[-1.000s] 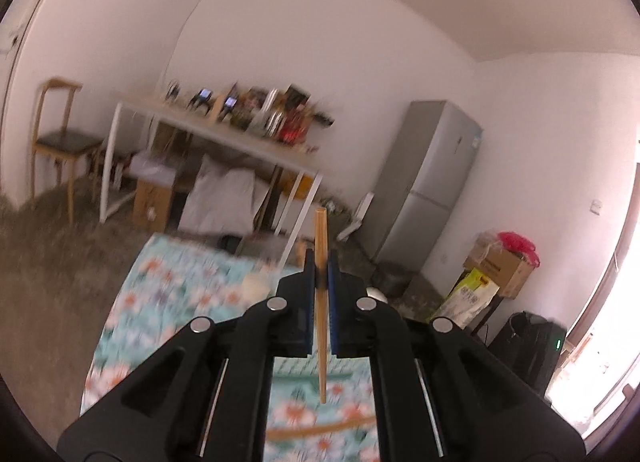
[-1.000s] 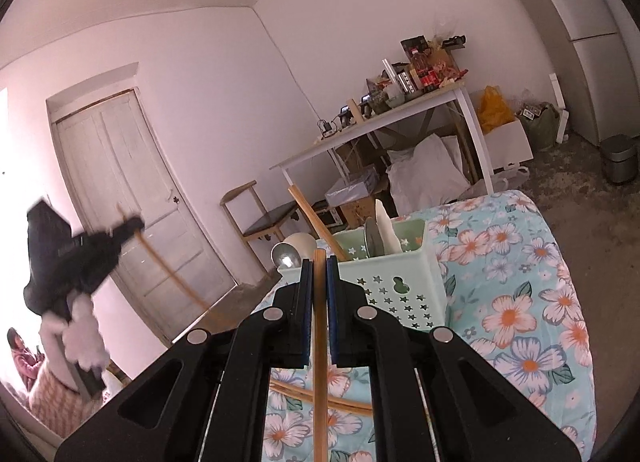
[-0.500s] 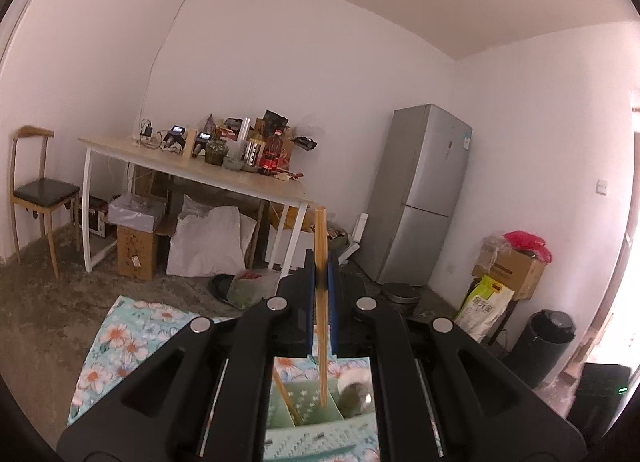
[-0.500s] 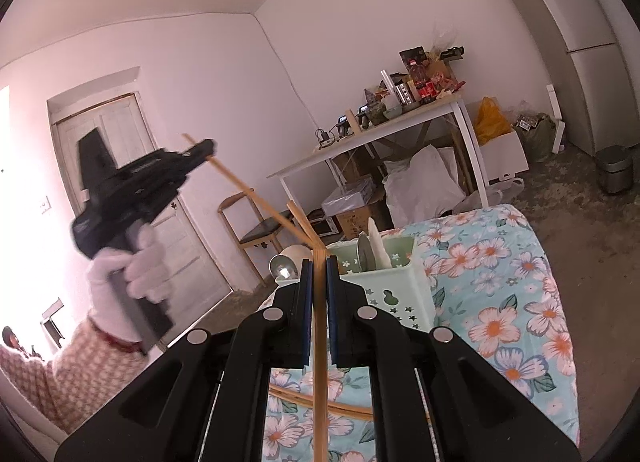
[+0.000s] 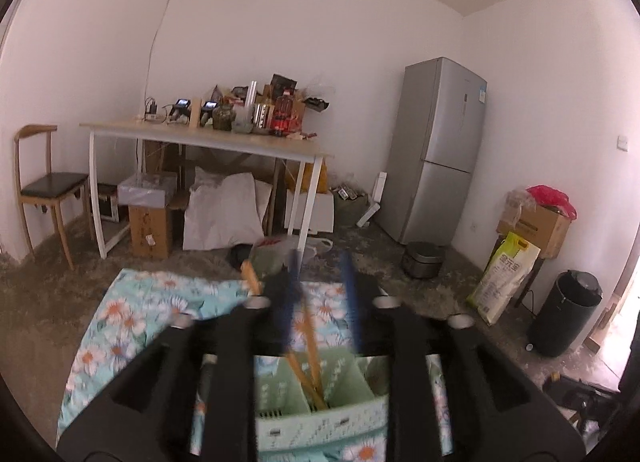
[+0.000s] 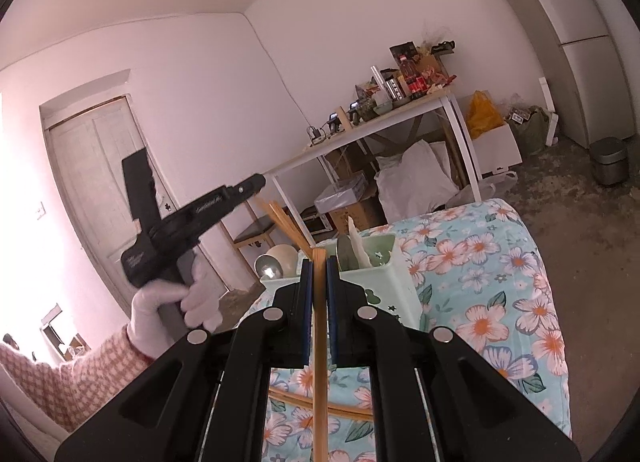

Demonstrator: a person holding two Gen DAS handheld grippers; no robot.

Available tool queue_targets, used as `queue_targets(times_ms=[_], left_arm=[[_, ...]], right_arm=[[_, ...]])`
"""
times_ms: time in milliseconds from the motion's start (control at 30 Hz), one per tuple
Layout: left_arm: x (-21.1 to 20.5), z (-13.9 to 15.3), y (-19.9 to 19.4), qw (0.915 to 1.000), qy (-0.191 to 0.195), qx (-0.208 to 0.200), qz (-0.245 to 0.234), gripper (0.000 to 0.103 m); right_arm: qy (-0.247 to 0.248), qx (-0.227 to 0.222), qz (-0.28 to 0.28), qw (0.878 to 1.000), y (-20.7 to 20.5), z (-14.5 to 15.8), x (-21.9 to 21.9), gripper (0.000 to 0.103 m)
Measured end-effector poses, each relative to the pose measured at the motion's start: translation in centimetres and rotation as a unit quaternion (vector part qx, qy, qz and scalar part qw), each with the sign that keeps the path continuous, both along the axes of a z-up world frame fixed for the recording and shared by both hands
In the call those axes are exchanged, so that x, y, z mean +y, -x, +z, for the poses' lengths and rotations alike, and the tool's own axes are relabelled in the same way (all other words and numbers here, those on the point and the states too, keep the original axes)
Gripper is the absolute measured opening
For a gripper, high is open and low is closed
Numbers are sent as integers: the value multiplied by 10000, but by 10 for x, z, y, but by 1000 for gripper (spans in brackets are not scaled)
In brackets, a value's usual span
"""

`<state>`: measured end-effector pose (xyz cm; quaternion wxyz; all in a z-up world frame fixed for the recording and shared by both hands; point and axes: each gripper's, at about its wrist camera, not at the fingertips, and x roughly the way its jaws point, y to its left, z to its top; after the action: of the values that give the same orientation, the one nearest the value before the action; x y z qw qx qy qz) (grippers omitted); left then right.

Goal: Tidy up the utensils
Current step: 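Open the left gripper to drop its chopstick into the caddy while the right holds its chopstick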

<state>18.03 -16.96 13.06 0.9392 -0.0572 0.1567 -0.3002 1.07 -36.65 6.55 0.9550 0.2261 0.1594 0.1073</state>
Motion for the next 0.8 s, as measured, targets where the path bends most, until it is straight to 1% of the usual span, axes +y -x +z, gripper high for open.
queue_targets(times_ms=[33, 67, 100, 167, 267, 467, 567, 633, 800], left_arm=[[3, -1, 3, 10000, 25, 3, 23, 39], [8, -2, 8, 10000, 44, -2, 39, 44], [13, -3, 12, 10000, 46, -20, 65, 47], [25, -3, 21, 9998, 57, -62, 162, 54], [41, -1, 35, 9995, 85, -123, 274, 59], [78, -2, 62, 9988, 194, -88, 451, 63], [95, -14, 76, 9986, 111, 75, 520, 68], [104, -27, 84, 9979, -42, 247, 589, 70], [129, -57, 104, 9947, -289, 571, 799, 71]], right_arm=[[-5, 12, 5, 10000, -1, 0, 0, 7], [-8, 21, 11, 10000, -1, -1, 0, 7], [-10, 29, 24, 10000, -2, -1, 1, 7], [-7, 45, 51, 10000, -4, -1, 3, 7], [26, 50, 107, 9999, -7, -1, 8, 7], [121, 7, 237, 9996, -19, 8, 17, 7], [136, -73, 304, 9994, -30, 18, 20, 7], [146, -205, 365, 9990, -40, 28, 22, 7], [265, -566, 379, 9973, -69, 60, 29, 7]])
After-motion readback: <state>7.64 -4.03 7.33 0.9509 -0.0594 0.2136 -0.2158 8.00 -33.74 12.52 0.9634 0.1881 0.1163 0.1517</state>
